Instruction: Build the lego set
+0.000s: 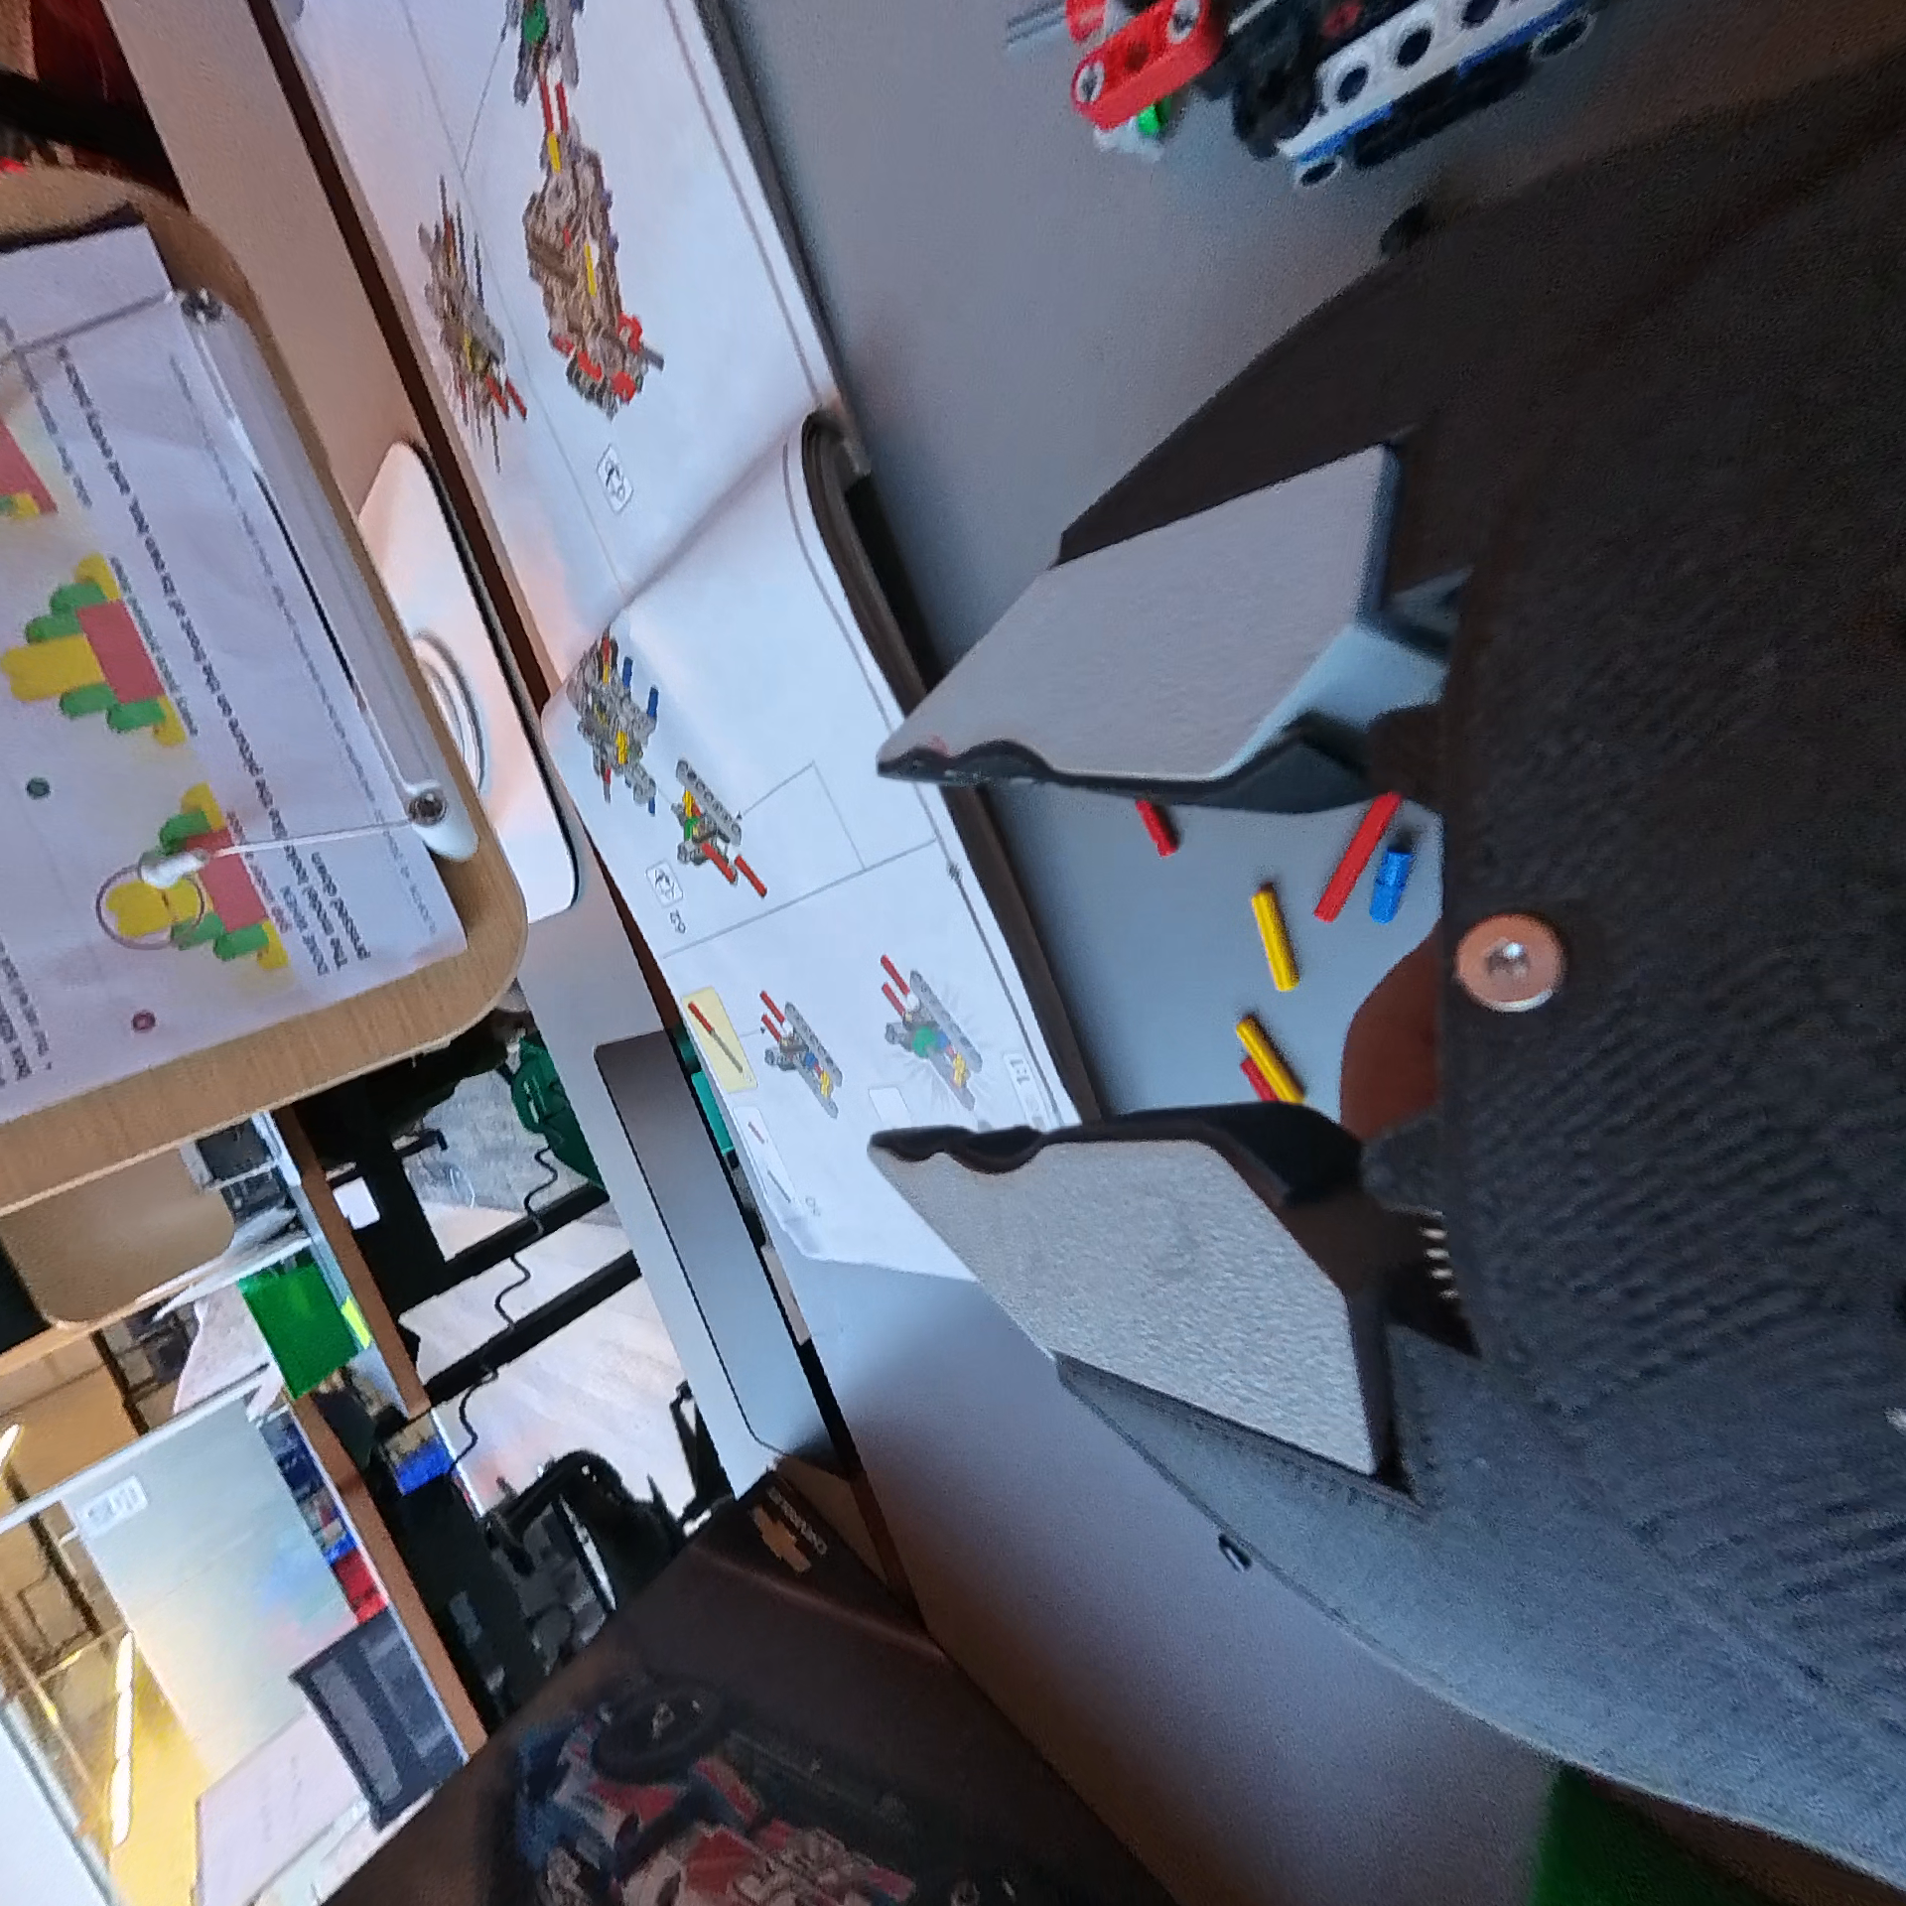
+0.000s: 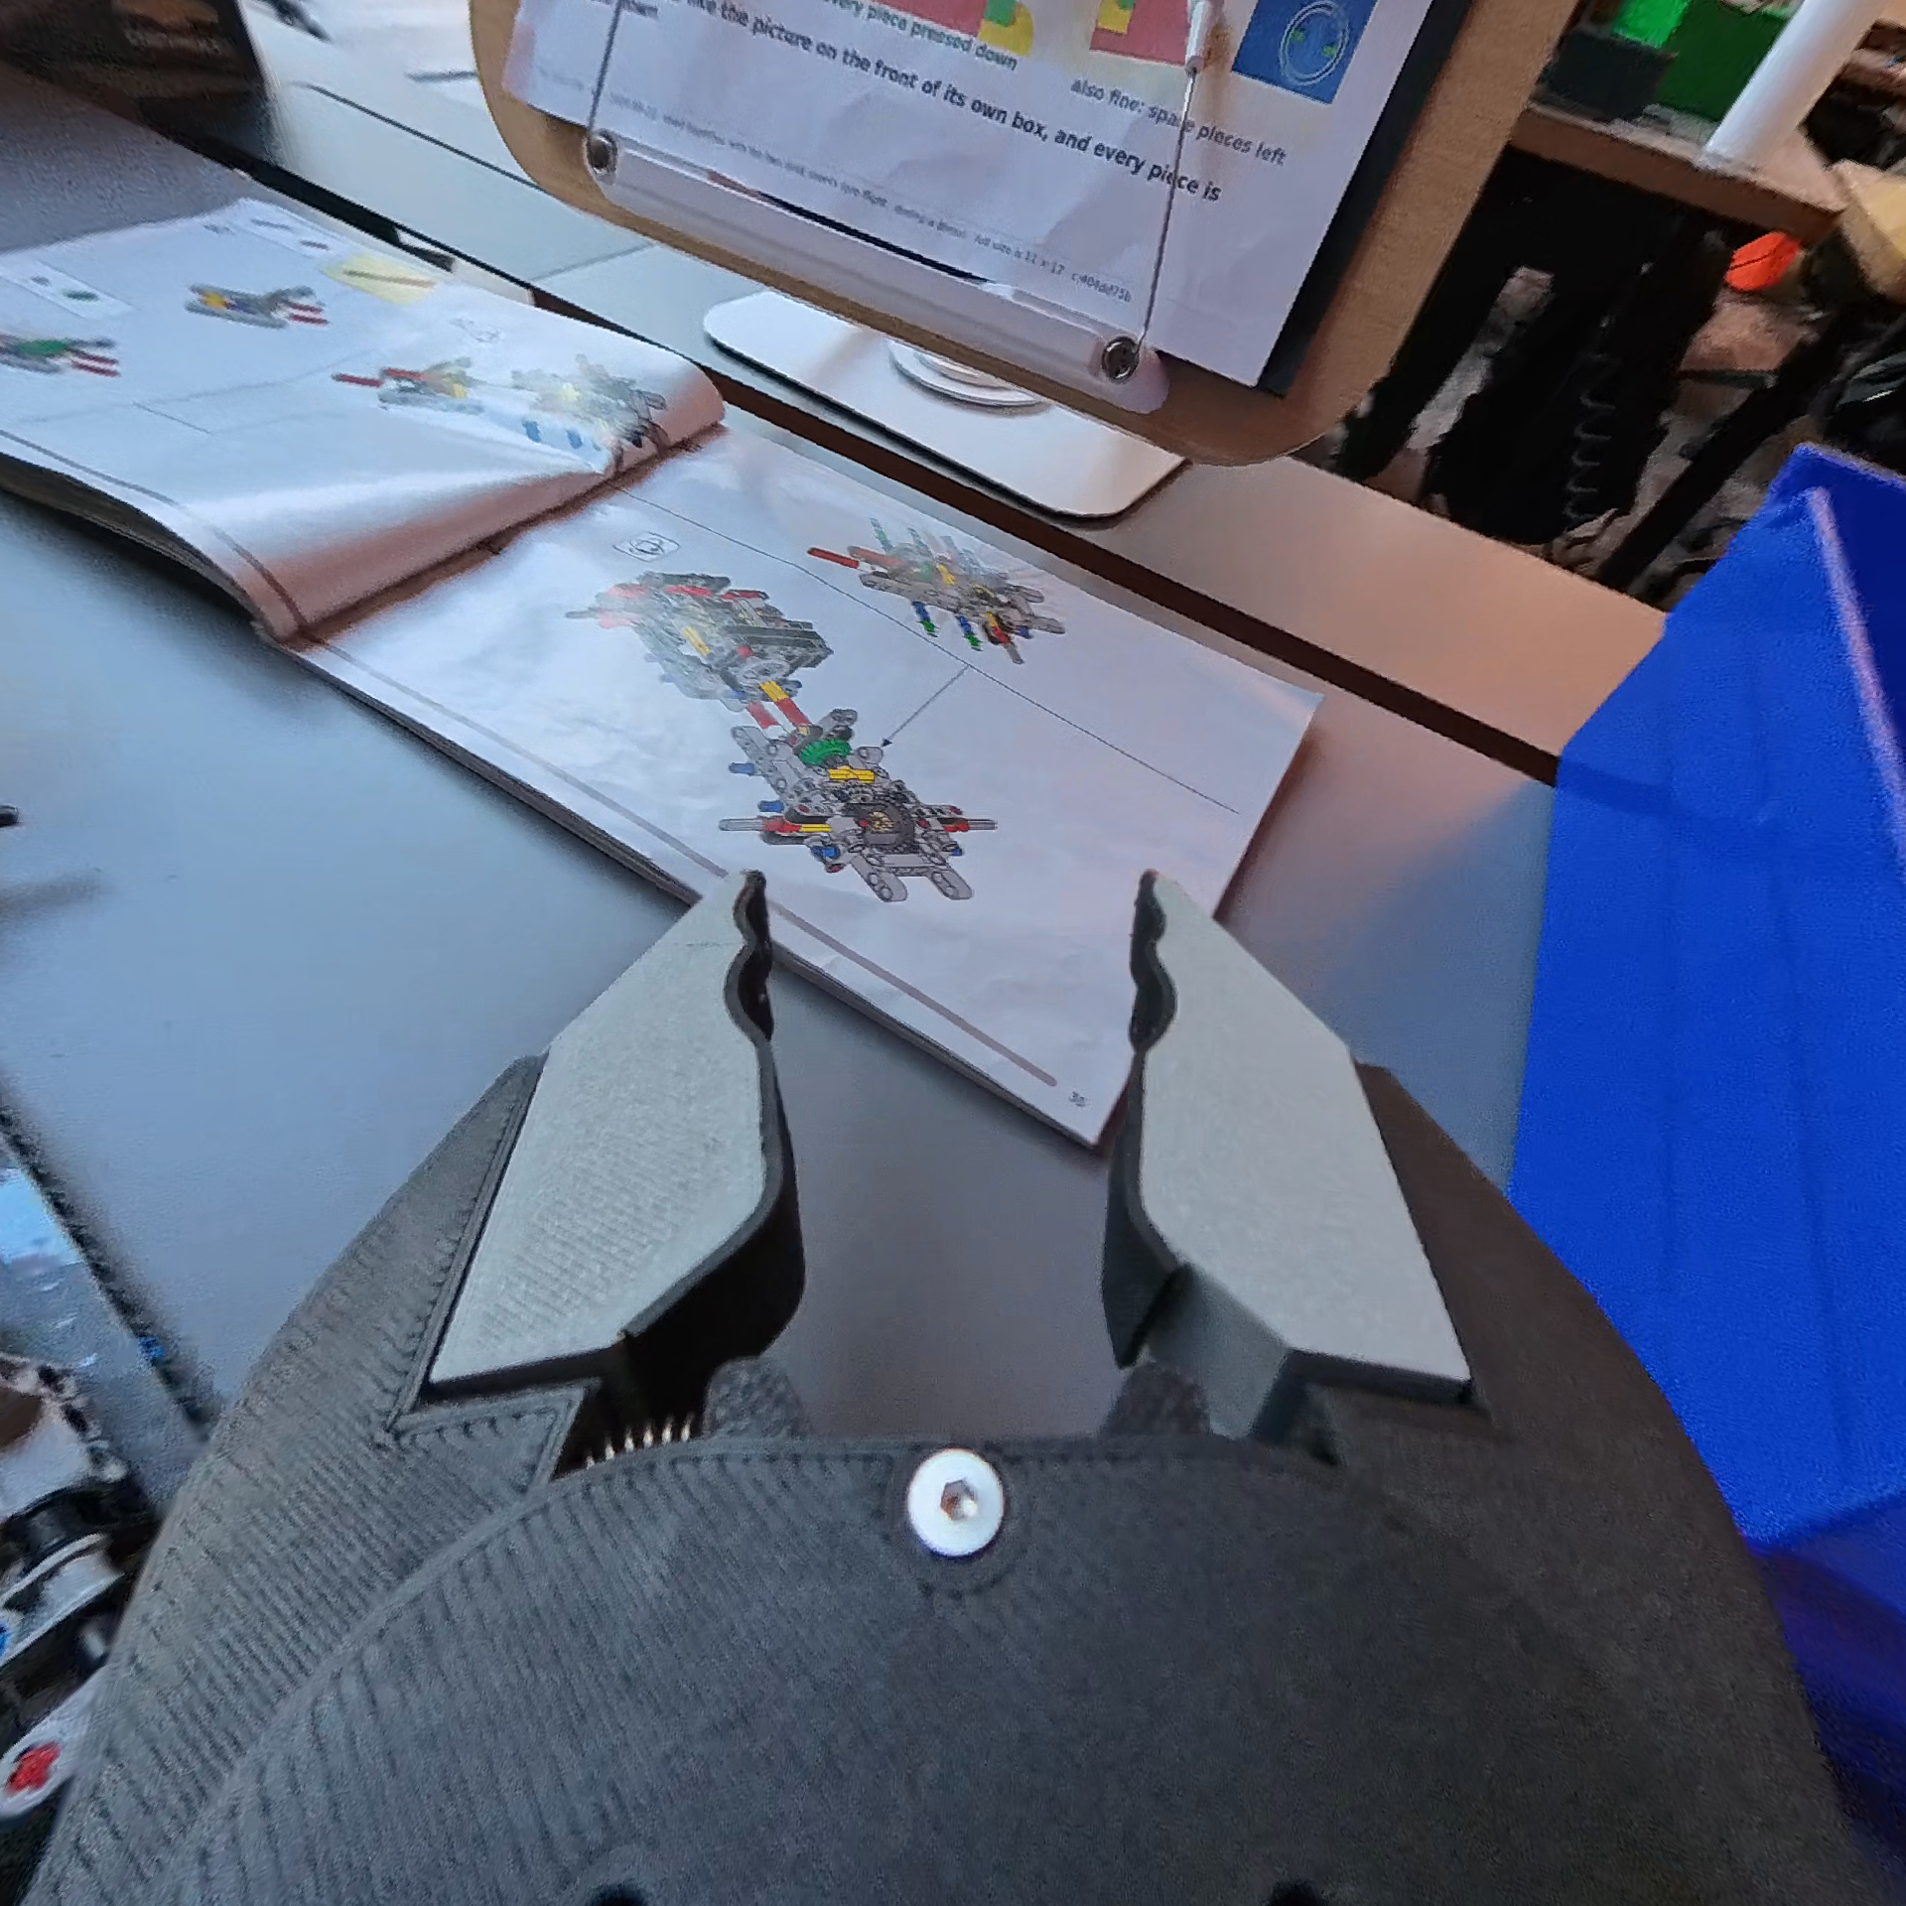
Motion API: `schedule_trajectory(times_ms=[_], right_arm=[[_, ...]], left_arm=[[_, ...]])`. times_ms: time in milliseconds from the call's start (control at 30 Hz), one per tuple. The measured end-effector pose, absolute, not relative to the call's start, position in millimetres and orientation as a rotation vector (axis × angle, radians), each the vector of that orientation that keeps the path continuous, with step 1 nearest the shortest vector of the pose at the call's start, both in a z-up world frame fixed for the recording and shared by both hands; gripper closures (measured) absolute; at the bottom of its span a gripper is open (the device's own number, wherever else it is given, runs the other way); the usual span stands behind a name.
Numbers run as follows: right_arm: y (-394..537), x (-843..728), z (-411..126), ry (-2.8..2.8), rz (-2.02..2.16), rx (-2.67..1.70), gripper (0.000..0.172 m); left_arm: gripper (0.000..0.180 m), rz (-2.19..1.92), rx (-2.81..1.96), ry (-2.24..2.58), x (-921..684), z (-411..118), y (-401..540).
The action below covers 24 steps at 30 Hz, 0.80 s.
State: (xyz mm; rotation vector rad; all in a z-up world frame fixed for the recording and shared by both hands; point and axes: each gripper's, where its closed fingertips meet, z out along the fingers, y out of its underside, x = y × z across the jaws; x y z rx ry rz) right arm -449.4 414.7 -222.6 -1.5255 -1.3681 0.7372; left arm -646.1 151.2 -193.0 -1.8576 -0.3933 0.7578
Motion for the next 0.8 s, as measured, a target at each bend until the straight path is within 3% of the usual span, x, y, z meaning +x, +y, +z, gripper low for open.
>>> schedule_trajectory(times_ms=[233,433,667,800], right_arm=[[420.0,-444.0,-215.2,-1.308,0.934,-1.600,0.105],[445.9,-413.4,-147.8,-1.022,1.069,-1.465,0.109],[460.8,-401.2,-140.9,-0.950,1.094,-1.451,0.115],[459.7,-409.0,-155.7,-1.011,1.071,-1.472,0.117]], left_arm=[[0.112,0.773,-1.896,-0.357,-642.9,-204.4,155.8],[0.125,0.650,-1.950,-0.227,-624.9,-198.8,166.3],[0.118,0.399,-2.169,0.192,-559.4,-188.0,253.1],[0.096,0.302,-2.390,0.340,-544.4,-221.2,311.3]])
